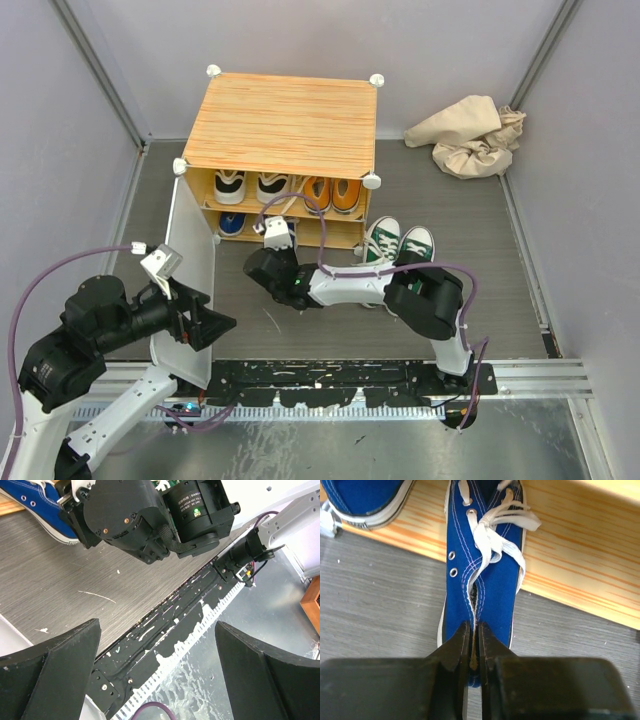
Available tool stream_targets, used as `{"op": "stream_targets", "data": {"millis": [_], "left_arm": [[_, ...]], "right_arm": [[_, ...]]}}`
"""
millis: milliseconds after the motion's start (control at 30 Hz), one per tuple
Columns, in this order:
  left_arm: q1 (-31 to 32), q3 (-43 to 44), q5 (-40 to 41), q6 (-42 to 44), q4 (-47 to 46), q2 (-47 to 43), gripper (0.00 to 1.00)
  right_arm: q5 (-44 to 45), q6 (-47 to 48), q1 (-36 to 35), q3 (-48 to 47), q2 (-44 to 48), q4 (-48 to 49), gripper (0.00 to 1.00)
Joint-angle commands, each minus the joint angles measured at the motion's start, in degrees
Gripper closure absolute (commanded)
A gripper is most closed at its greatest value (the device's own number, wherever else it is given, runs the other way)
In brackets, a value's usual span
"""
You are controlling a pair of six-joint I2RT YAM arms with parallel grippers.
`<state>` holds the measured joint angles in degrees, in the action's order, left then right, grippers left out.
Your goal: Place and organize the shoes in the shoe cabinet
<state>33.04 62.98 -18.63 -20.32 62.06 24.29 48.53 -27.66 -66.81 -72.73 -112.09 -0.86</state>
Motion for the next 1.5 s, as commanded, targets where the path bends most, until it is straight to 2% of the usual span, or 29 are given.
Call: {"op": "stream_targets", "data": {"millis": [0,400,933,1467], "left_arm": [[-0.08,0.6,3.16,0.89,-0.64,0.37,0.02],[-0.04,0.31,3.65,1.23,0.68,-0.35,0.02],[-0.06,-1.02,3.69,1.34,0.54,-0.56,0.02],[-0.03,-0.83,4.41,1.41,1.23,-0.35,0.02]], "right_arm": [[9.35,0.99,1.33,-6.9,1.49,5.76,0.99],[13.09,2.62,6.48,-23.66,-13.87,9.51,0.99],[7.8,11.71,8.33,-26.25,-19.08,19.23,0.99],[5.61,13.86,10.4,-28.1,-19.29,19.6,0.99]]}}
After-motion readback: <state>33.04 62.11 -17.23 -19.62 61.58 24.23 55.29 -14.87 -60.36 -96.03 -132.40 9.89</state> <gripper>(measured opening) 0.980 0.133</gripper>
